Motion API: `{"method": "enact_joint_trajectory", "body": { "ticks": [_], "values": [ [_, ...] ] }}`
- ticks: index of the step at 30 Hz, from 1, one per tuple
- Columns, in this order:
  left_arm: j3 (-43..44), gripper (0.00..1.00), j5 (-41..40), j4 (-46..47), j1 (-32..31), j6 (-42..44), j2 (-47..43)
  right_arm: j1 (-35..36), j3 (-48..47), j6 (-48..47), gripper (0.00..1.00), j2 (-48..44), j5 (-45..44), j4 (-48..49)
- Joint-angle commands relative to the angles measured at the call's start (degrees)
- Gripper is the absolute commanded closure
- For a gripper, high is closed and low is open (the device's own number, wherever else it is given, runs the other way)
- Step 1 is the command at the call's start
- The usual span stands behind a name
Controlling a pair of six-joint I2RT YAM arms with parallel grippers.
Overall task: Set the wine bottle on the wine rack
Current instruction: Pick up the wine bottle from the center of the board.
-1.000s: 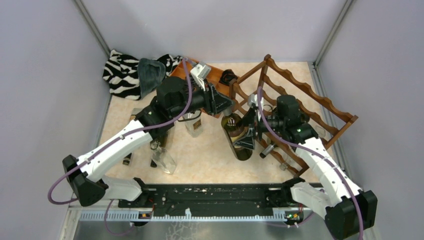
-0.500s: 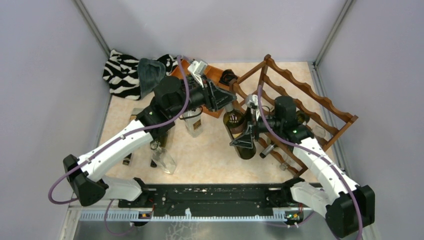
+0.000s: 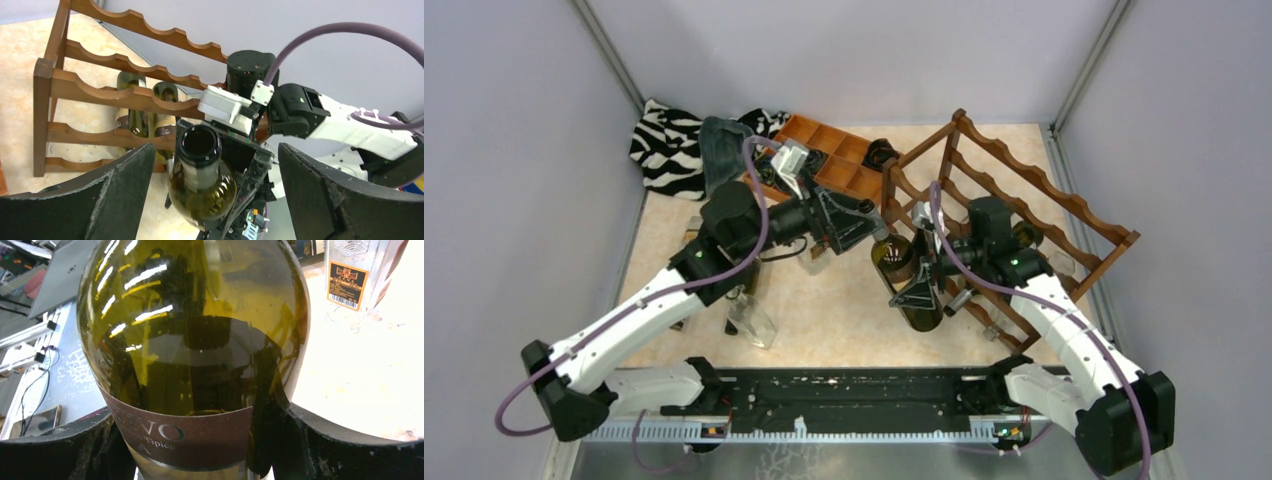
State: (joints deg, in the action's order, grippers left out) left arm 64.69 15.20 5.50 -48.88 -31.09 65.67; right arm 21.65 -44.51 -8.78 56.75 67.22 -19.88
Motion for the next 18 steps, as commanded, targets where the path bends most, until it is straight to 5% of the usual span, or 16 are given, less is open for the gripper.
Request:
{"method": "enact_joint_trajectory", "body": {
  "ticks": [1, 10, 18],
  "values": [
    [-2.8, 0.01, -0.3, -4.3, -0.2, 1.3, -7.8, 0.3, -7.3, -13.2, 1.00, -1.8, 3.2, -8.7],
    [-10.0, 0.01, 4.3, -19.0, 0.0, -4.3, -21.7, 14.7, -19.1, -44.2, 1.00, 1.5, -17.7, -39.2],
    [-16.1, 0.04, 7.5, -21.6, 0.0, -13.8, -29.3, 18.4, -21.5, -59.6, 1.00, 1.6, -25.3, -46.6]
  ]
}}
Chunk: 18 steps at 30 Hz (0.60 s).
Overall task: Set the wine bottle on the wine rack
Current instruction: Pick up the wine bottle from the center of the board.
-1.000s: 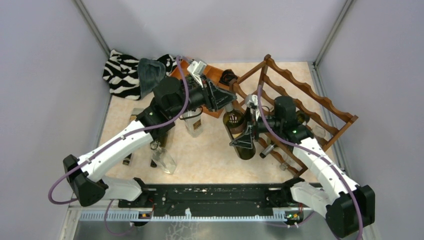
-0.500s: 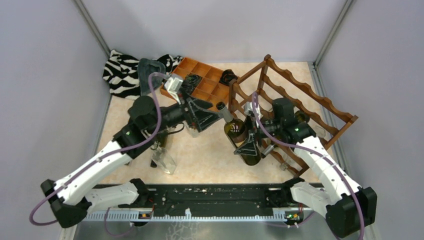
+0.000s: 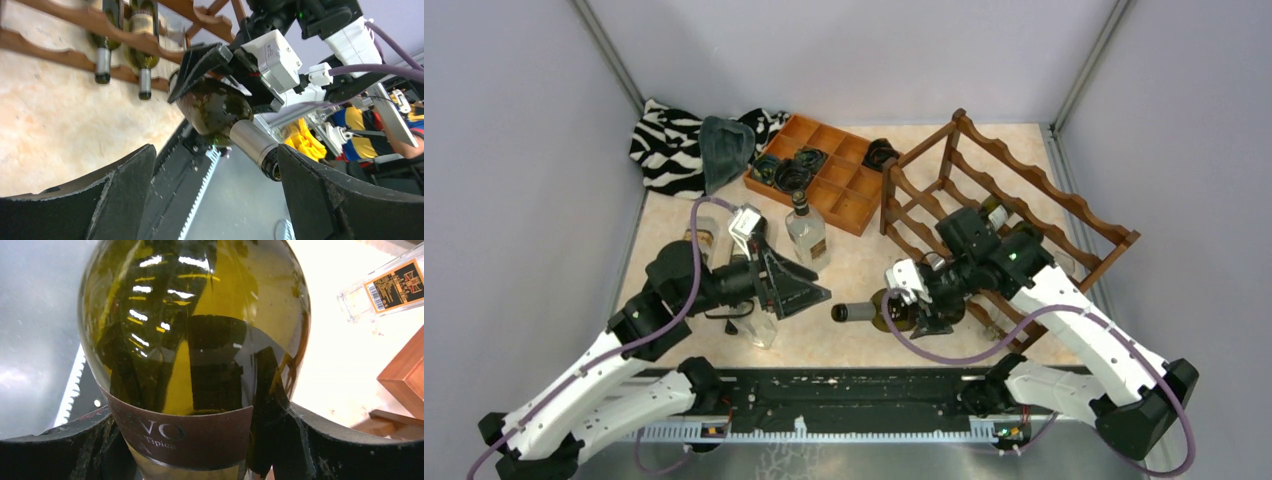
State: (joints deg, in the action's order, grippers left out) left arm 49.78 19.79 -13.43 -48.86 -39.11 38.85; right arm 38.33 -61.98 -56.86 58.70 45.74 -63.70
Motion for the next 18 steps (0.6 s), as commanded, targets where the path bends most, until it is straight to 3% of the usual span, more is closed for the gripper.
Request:
{"method": "enact_joint_trajectory", "body": {
  "ticks": [1, 9, 18],
  "values": [
    [-1.4, 0.04, 3.5, -2.9, 0.0, -6.7, -2.7, 2.4, -3.9, -12.3, 1.00, -0.3, -5.2, -2.4],
    [-0.3, 0.09, 9.9, -6.3, 0.0, -10.5, 2.4, 8.6, -3.3, -14.1, 1.00, 1.0, -16.4, 0.3],
    [-0.6, 0.15, 13.8, -11.0, -1.7, -10.6, 11.3, 13.8, -4.6, -12.9, 1.00, 2.8, -20.4, 1.4]
  ]
}}
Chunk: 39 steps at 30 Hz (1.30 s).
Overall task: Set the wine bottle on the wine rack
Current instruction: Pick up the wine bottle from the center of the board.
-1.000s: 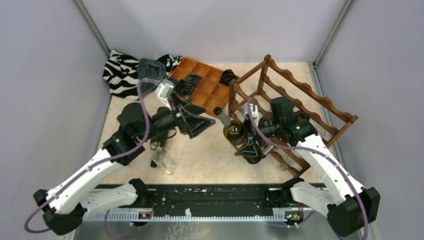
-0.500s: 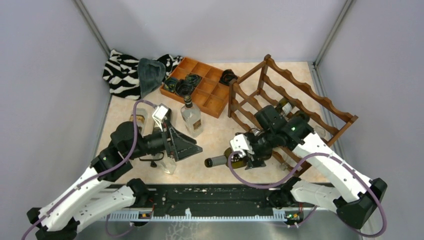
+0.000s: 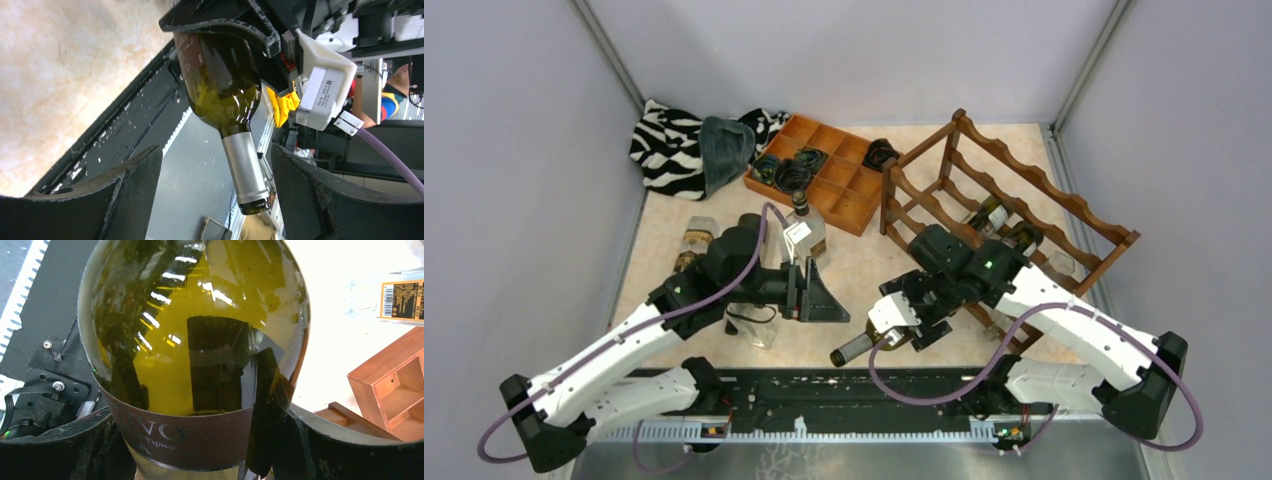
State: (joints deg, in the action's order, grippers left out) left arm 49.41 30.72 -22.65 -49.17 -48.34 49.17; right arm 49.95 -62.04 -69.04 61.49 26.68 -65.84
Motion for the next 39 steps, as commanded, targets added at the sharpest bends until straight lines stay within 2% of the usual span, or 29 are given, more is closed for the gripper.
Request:
{"method": "enact_joint_trajectory", "body": {
  "ticks": [1, 6, 10, 16, 22, 25, 39],
  "values": [
    [-0.8, 0.15, 3.0, -1.4, -1.9, -1.5, 1.5, 2.8, -4.4, -0.3, 1.00, 0.5, -2.7, 3.8],
    [-2.4, 0.16, 4.2, 1.6, -4.8, -2.8, 4.0, 5.8, -4.3, 3.4, 1.00, 2.9, -10.0, 6.7],
    [-5.1, 0.18, 4.7, 4.3, -6.4, -3.9, 4.5, 5.9, -5.1, 5.4, 1.00, 3.5, -10.5, 7.7],
    [-10.1, 0.27, 6.2, 11.8, -7.5, -6.6, 6.1, 6.0, -6.2, 5.9, 1.00, 3.9, -9.6, 7.6],
    [-10.2, 0.29, 6.9, 14.0, -8.1, -6.8, 8.7, 7.3, -6.4, 6.1, 1.00, 4.7, -9.8, 7.7],
    [-10.6, 0.35, 7.5, 15.6, -8.3, -7.3, 9.9, 8.1, -6.5, 6.4, 1.00, 5.1, -10.2, 8.0],
    [-12.5, 0.50, 8.7, 18.5, -8.5, -8.7, 9.9, 8.7, -5.6, 8.9, 1.00, 5.2, -12.4, 9.1]
  ]
}}
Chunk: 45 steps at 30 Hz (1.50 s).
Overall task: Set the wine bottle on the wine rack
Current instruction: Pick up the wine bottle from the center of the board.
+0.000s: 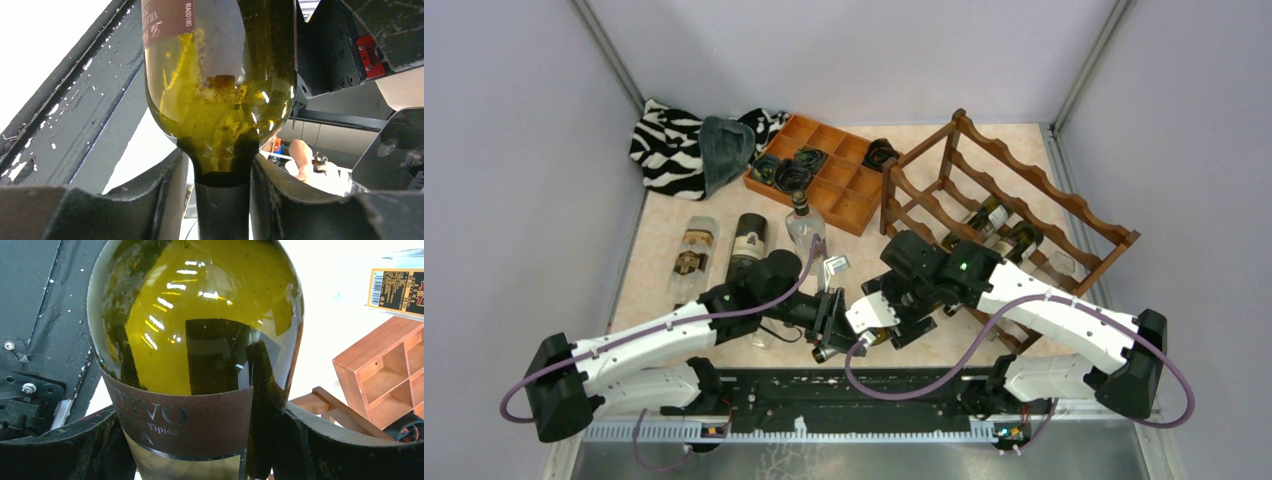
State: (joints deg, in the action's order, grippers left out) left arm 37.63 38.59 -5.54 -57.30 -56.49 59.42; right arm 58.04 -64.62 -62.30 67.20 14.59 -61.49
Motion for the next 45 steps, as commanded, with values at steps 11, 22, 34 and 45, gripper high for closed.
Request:
{"method": "enact_joint_trajectory", "body": {
  "ticks": [11, 22, 34, 45],
  "values": [
    [-1.9, 0.53, 2.4, 1.8, -0.4, 0.9, -0.4, 0.6, -2.6, 3.6, 1.00, -0.1, -1.5, 4.5],
    [-3.1, 1.00, 3.0, 4.8, -0.4, 2.9, -2.2, 0.6, -2.7, 4.0, 0.99, 0.2, 0.3, 3.9],
    [-6.6, 1.00, 4.9, 15.2, -0.4, -0.4, -3.8, 0.6, -3.2, 6.1, 0.28, 0.5, 2.8, 3.7],
    [-2.7, 1.00, 3.6, 10.9, -0.4, 4.2, -2.8, -0.9, -6.5, 7.2, 0.12, 0.0, 8.1, 1.7]
  ]
}}
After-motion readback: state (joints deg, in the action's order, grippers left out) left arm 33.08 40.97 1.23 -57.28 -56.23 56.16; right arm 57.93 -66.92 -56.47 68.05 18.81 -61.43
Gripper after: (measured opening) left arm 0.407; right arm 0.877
